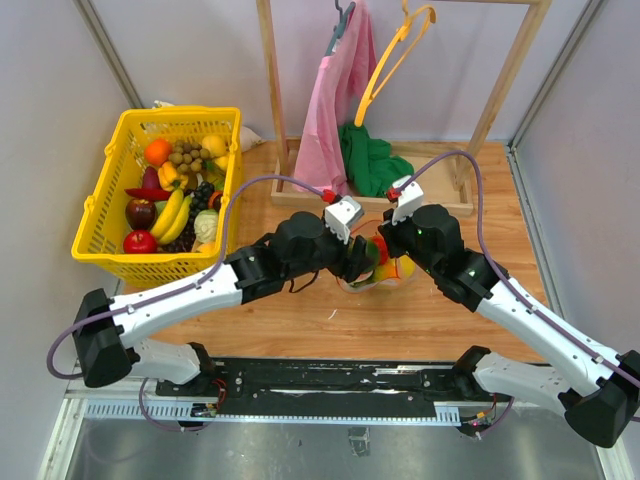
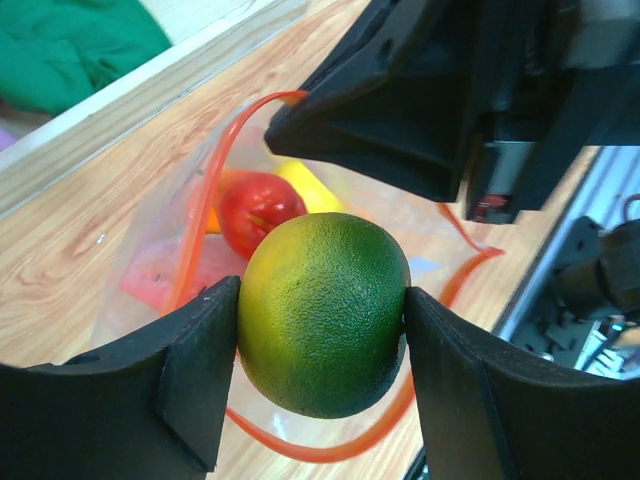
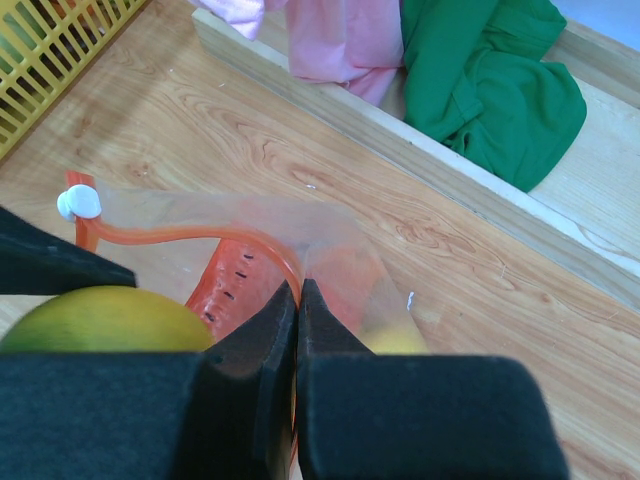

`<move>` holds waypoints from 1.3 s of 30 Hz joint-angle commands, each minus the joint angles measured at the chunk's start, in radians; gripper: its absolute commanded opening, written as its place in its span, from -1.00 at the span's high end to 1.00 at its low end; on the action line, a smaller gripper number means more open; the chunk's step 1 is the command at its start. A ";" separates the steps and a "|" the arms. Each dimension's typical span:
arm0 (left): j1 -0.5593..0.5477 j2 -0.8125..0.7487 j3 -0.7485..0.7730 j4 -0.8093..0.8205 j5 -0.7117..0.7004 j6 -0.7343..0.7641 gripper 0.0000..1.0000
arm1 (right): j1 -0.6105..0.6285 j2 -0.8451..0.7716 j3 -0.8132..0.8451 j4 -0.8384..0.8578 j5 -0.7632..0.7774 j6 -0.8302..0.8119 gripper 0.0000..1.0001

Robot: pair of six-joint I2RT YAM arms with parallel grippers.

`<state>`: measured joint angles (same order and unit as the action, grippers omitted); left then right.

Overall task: Place the food in the zip-top bag and seal the zipper
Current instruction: Place the fake fruit in the zipper food storage bag.

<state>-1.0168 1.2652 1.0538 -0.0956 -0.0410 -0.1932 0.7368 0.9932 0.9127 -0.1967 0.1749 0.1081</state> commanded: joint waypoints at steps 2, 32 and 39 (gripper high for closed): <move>-0.018 0.053 -0.011 0.085 -0.170 0.035 0.60 | -0.011 -0.019 0.011 0.010 -0.002 0.008 0.99; -0.020 0.118 0.022 0.101 -0.330 -0.143 -0.53 | -0.011 -0.019 0.008 0.014 -0.009 0.016 0.99; -0.020 0.037 0.045 -0.011 -0.304 -0.218 -0.52 | -0.011 -0.022 0.012 0.011 -0.007 0.015 0.99</move>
<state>-1.0306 1.3739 1.0531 -0.0505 -0.3569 -0.3511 0.7368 0.9928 0.9127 -0.2012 0.1745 0.1089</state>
